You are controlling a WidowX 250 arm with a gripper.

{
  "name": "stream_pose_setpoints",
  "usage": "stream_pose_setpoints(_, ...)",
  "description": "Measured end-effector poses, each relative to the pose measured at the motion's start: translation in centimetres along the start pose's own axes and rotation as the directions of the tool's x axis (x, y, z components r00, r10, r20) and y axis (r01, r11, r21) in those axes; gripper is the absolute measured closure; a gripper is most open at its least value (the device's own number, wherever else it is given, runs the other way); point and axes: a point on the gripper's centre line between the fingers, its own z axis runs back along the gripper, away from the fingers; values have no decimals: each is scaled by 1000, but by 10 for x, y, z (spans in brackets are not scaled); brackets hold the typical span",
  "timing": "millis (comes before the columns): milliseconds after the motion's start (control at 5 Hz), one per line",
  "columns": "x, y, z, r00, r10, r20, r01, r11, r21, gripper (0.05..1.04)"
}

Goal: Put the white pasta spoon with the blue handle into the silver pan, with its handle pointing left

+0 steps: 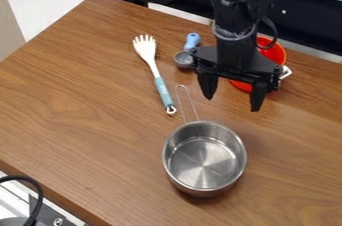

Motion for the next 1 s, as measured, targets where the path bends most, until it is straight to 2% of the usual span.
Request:
stream_pose_setpoints(200, -4, 1, -7, 1000, 5, -25, -5, 1000, 8, 84)
stream_pose_setpoints(400, 0, 15, -6, 988, 150, -30, -150, 989, 9, 84)
stream_pose_setpoints(600, 6, 28, -4, 972, 237, 11, -237, 971, 40, 84)
stream_pose_setpoints(800, 22, 54, 1, 917, 388, 91, -394, 917, 63, 84)
stream_pose_setpoints(1000, 36, 89, -1, 804, 577, 143, -591, 802, 84, 84)
